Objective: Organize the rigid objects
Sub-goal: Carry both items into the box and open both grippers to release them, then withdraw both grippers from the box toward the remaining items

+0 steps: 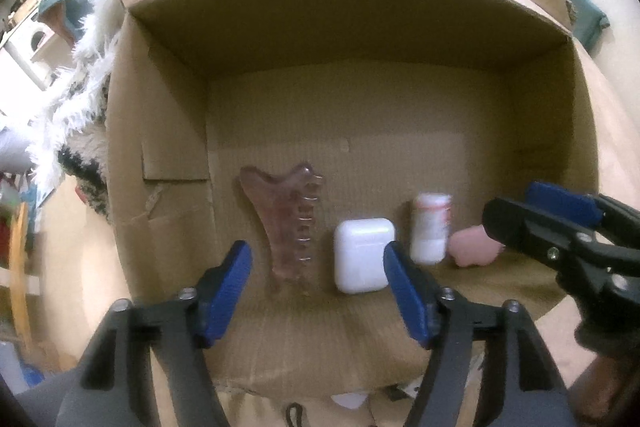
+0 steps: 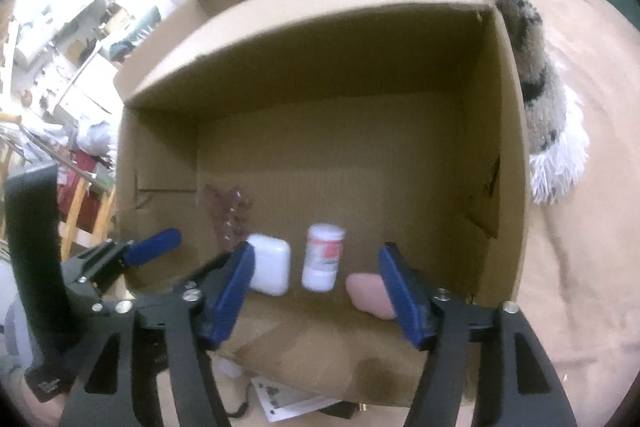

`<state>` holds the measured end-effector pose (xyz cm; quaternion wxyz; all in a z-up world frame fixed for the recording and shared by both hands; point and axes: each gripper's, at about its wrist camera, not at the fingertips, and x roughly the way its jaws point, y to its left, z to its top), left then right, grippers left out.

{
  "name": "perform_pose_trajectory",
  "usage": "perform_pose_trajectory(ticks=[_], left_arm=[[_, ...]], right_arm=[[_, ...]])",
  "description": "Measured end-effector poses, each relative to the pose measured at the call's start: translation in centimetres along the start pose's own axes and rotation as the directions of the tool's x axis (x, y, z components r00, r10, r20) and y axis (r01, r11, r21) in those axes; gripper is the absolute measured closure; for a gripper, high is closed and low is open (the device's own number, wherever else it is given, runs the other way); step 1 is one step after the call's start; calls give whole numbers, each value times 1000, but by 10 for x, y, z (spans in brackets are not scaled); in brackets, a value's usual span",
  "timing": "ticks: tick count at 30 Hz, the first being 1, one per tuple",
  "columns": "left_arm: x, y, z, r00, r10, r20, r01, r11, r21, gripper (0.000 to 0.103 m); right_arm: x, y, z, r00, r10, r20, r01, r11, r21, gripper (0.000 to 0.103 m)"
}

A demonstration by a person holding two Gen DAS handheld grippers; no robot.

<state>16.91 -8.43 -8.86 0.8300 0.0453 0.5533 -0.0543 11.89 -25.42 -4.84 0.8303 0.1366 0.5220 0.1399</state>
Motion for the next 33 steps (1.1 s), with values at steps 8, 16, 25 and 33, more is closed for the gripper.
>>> perform_pose_trajectory(ticks=[8,16,25,33], left_arm=[[-9,6,3,1000,-3,11,3,1000,-5,35],[-33,11,-3,999,-17,47,17,1000,-12,35],[-68,34,-28,996,-56,74,63,993,-99,35],[-76,43,-64,997,-61,38,66,989,-130,35]], right_arm=[[-8,-5,0,1000,20,23,-20,1000,15,23],[-20,3,-2,998,29,55,-30,999,11,23],[-49,4,-24,997,14,81,-16,1000,25,23],[-63,1,-55,997,20,79,-26,996,85,23]])
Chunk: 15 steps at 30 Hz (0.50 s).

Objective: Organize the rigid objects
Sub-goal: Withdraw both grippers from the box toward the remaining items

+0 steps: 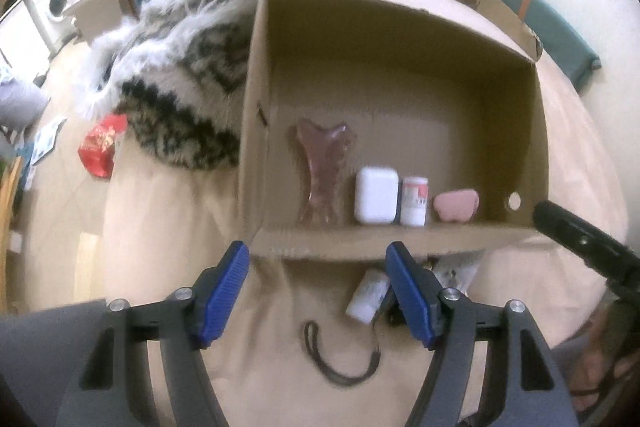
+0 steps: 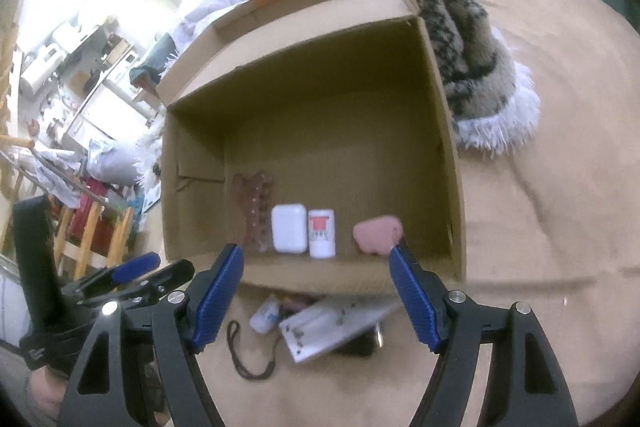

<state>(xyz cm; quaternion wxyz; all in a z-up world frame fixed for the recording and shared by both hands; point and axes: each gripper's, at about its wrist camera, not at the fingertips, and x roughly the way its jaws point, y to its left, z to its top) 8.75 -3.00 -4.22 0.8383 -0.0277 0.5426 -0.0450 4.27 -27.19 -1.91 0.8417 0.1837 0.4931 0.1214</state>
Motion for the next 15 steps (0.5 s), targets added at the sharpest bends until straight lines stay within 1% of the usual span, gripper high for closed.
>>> perform_pose_trajectory(ticks=[5,9,12,15], left_arm=[[1,6,-15,1000,3,-25,-3,1000,-17,35],[12,22,-17,998,3,-65,-9,996,-91,35],[18,33,-15,997,11,-82,-22,990,-139,35],[26,39,-16,995,-8,-103,-11,984,-180,35]], right_arm=[[-3,-1,-15,1000,3,-17,-3,999,38,23],[0,-9,-26,999,6,-44,-2,995,96,23],[6,-16,-30,998,-2,-68,12,991,136,23],[13,-22,-30,997,-3,-82,16,986,165,23]])
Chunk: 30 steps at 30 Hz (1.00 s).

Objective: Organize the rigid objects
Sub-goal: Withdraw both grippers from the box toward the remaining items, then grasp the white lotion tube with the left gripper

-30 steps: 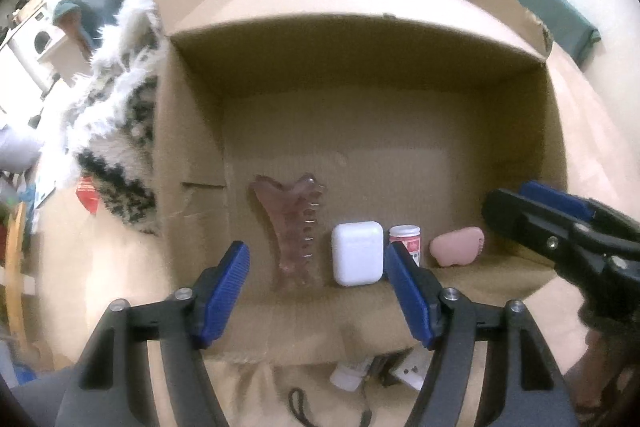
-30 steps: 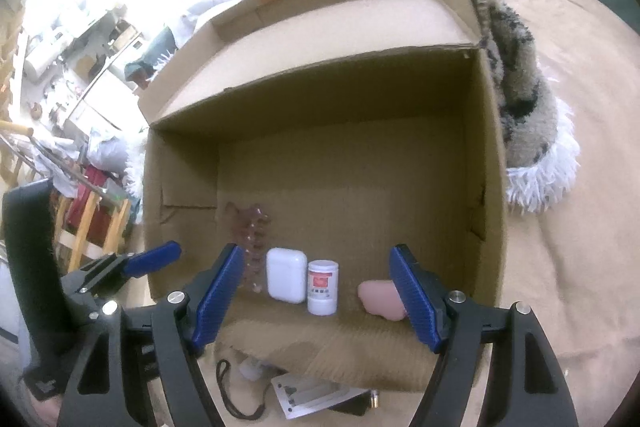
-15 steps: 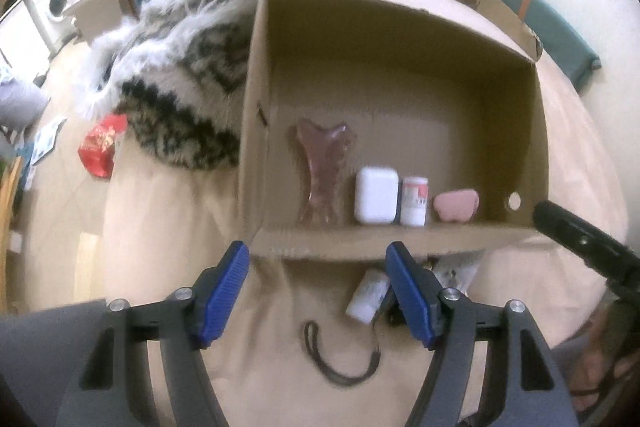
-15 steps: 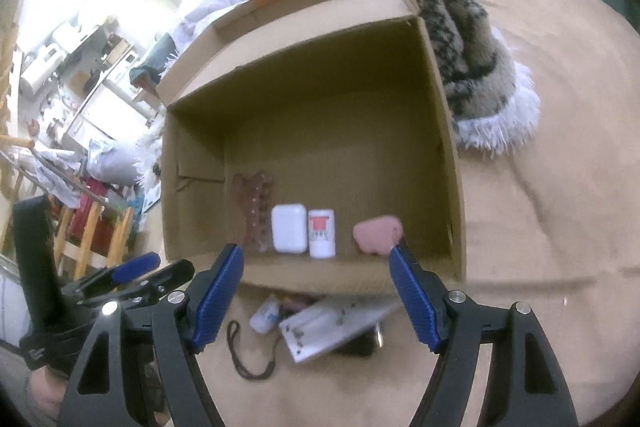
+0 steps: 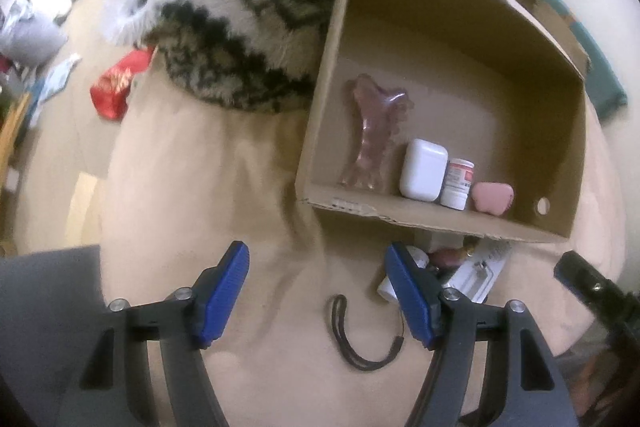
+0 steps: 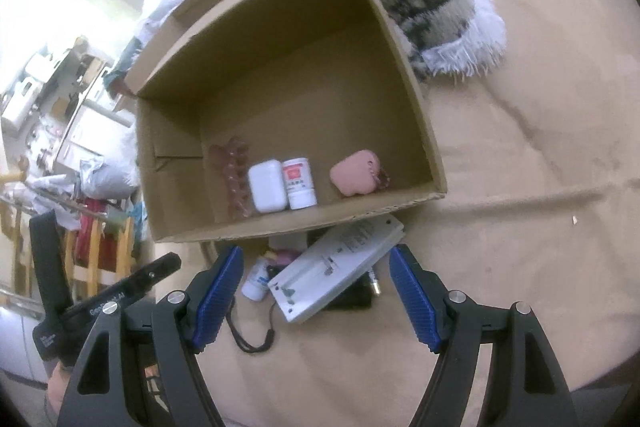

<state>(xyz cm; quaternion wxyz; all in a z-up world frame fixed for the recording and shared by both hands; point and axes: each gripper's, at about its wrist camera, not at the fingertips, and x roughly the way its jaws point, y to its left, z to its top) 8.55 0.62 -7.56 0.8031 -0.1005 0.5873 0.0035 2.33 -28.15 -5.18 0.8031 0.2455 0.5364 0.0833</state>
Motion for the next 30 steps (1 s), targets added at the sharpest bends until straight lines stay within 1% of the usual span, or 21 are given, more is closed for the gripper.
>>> perform_pose_trajectory(ticks=[3,4,5,6,8,10,13,14,15,18,20,21,22,24,26,28,30], left_arm=[[13,-5,-2,998,-25,-49,25,1000,1,35],[19,-11,-3,997,-31,-67,32,999,20,35],[25,-19,-5,996,-33,-85,38,998,50,38],[33,-30,-7,994,-35,-107,45,994,95,40],[44,-45,-12,990,-31,-137,53,985,163,50],[52,-56,-17,987,-32,-156,65,976,206,52],[62,-65,-22,983,-9,-182,54,967,248,53],[67,-67,-23,980,-2,-199,53,966,252,56],[70,-68,-24,977,-8,-214,63,967,248,57],[73,-72,-22,978,-8,-206,61,966,252,63],[76,-76,-20,977,-26,-211,81,963,258,73],[80,-78,-20,974,-33,-223,91,961,259,75],[83,-78,-21,971,-33,-236,95,961,261,75],[87,-78,-18,971,-35,-235,96,962,256,76],[86,-76,-18,971,-36,-235,95,965,243,79],[83,-69,-16,973,-37,-227,89,970,225,79],[79,-55,-17,978,-21,-208,64,978,201,79]], right_arm=[[7,-5,2,1000,9,-15,-8,999,36,23],[9,-6,2,1000,9,-21,-8,999,42,23],[11,-6,2,1000,10,-27,-9,999,46,23],[13,-6,2,999,12,-31,-10,999,47,23],[14,-5,4,999,17,-33,-16,999,46,23],[14,-4,4,999,17,-30,-16,999,40,23],[16,-5,4,999,21,-33,-19,999,45,23],[16,-6,4,999,21,-35,-19,999,45,23],[16,-6,4,999,20,-36,-19,999,46,23],[17,-6,4,999,22,-38,-21,999,46,23],[16,-6,4,999,24,-36,-22,999,42,23],[16,-5,4,999,23,-35,-22,999,38,23],[17,-5,4,999,21,-36,-20,999,34,23],[17,-5,4,999,17,-38,-16,999,31,23],[17,-5,3,999,14,-39,-12,999,33,23],[17,-6,3,999,11,-40,-10,999,35,23],[17,-6,3,999,8,-40,-7,999,36,23]])
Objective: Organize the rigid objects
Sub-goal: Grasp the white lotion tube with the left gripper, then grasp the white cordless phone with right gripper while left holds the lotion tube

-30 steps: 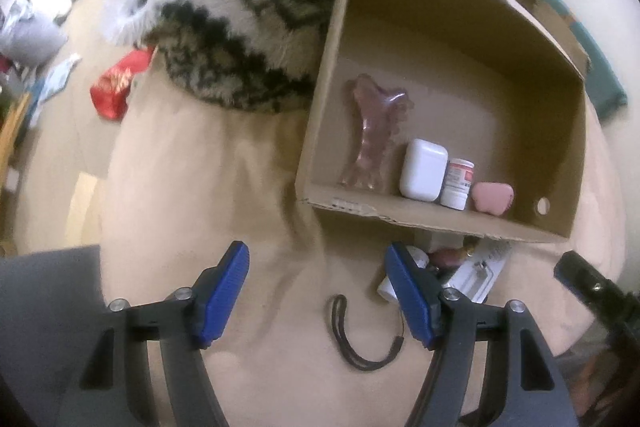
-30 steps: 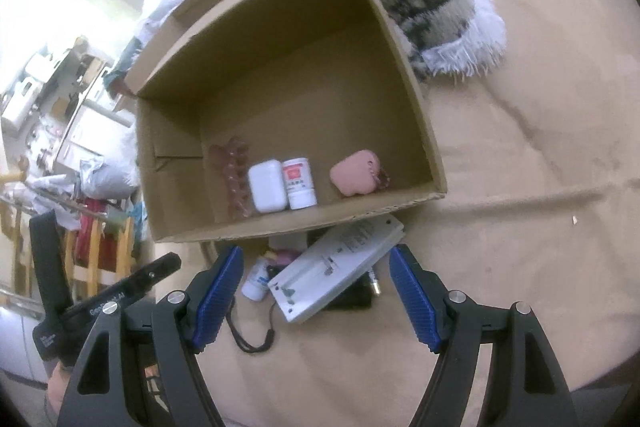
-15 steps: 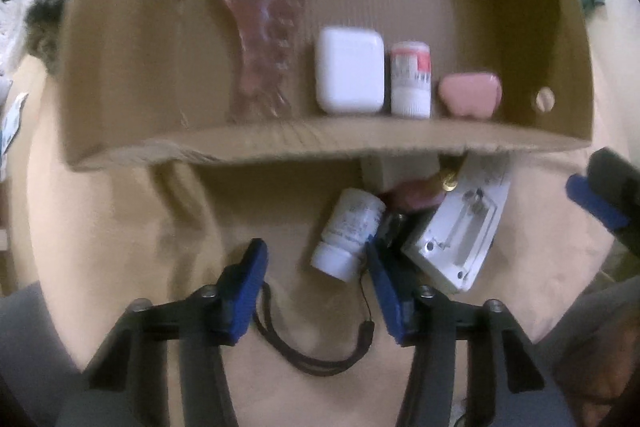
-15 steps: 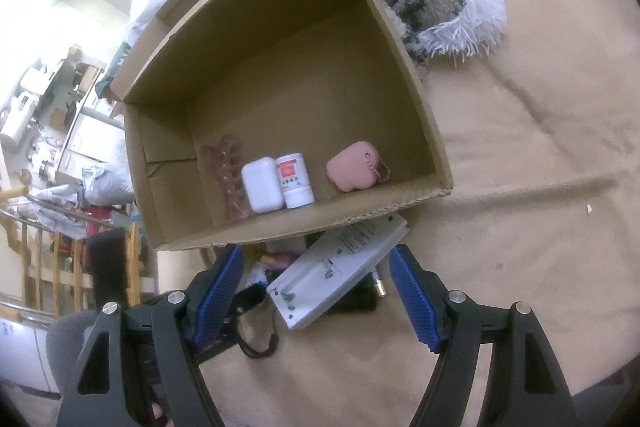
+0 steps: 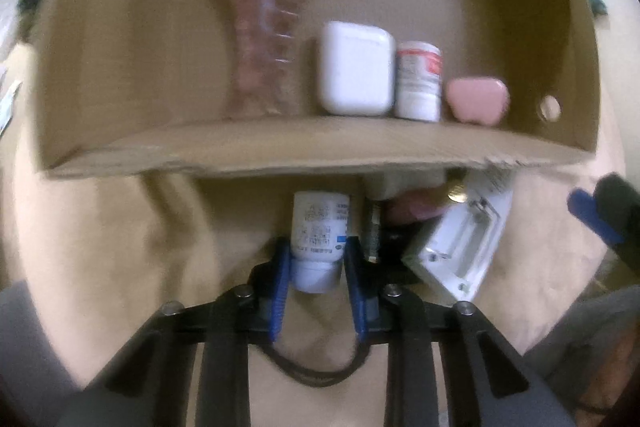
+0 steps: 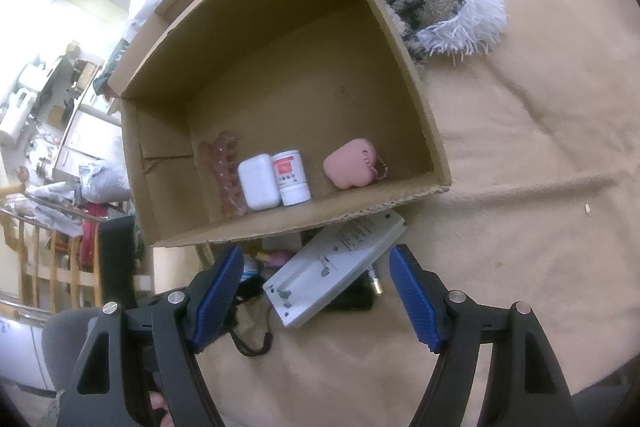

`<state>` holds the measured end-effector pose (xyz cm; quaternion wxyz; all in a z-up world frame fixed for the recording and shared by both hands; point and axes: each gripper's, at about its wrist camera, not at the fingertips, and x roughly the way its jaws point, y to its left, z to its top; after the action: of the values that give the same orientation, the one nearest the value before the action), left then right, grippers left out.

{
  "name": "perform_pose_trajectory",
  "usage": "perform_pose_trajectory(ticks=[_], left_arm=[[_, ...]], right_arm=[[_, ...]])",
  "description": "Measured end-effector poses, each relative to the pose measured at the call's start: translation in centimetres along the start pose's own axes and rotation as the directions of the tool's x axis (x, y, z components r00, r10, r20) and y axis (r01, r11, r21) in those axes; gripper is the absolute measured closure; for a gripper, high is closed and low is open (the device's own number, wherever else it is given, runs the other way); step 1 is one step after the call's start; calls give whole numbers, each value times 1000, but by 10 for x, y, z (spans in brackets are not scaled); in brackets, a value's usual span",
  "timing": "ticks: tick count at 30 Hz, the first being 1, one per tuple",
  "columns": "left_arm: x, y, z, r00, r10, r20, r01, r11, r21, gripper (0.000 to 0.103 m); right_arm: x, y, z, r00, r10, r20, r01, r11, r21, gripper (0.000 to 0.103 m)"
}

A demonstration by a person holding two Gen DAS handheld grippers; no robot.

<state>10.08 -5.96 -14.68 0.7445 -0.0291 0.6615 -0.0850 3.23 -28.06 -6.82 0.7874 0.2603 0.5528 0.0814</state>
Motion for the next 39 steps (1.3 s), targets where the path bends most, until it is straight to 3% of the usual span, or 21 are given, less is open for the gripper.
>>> perform_pose_trajectory(ticks=[5,11,16,25,30,36,39], left_arm=[[-2,23,0,999,38,-1,-38,997,-71,79],[17,14,11,996,86,-28,-87,996,-24,79],[13,7,15,996,82,-29,-83,996,-36,79],[-62,9,-4,995,44,92,-40,998,-54,79],[-104,13,-12,987,11,158,-2,998,-57,79],[-116,25,-19,972,63,228,-54,998,-44,79],[-112,36,-22,975,42,220,-24,996,-86,79]], right_arm=[[1,0,0,1000,-5,-4,5,1000,-3,23],[5,-2,-1,1000,-22,-16,22,1000,-9,23],[6,-5,-3,999,-37,-19,37,999,-6,23],[2,-6,-9,999,-43,-24,43,999,-16,23],[4,-17,-10,999,-2,-34,3,999,52,23],[9,-29,-18,997,58,-45,-51,989,140,23],[12,-37,-20,996,79,-47,-69,980,189,23]])
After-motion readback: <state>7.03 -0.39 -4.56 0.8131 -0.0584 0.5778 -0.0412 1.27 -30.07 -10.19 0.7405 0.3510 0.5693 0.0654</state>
